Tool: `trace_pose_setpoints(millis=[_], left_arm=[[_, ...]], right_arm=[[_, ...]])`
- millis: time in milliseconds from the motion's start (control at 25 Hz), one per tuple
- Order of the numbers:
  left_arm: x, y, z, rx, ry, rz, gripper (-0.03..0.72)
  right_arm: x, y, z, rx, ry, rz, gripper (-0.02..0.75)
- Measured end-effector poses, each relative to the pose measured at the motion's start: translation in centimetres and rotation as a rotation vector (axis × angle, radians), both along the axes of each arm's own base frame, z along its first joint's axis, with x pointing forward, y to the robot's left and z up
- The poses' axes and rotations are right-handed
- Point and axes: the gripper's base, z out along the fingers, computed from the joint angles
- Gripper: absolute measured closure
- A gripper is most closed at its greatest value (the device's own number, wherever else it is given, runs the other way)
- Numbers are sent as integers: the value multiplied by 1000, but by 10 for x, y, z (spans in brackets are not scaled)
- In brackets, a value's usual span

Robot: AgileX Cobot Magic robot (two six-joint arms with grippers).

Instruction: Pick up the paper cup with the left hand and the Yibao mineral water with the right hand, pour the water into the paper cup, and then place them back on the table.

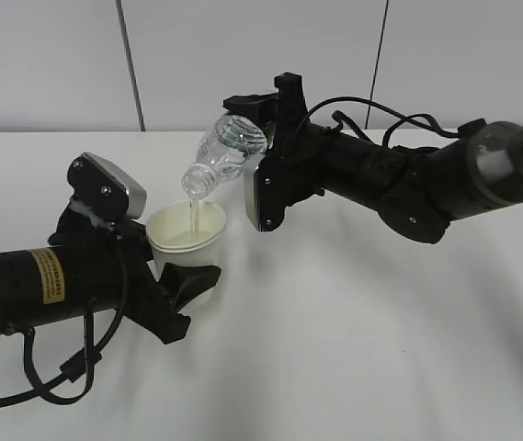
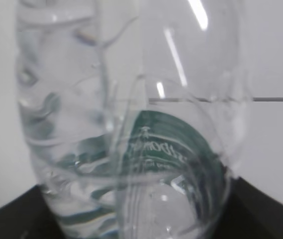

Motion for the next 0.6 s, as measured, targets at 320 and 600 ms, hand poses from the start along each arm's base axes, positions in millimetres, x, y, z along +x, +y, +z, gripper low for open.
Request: trace_pose_setpoints(millis=[320,600], left_arm=[[0,0,0,-3,2,7,275],[2,2,1,-21,11,47,275]], right_arm=[[1,-1,0,142,121,-19,268],[2,-2,2,397,325,-46,268]])
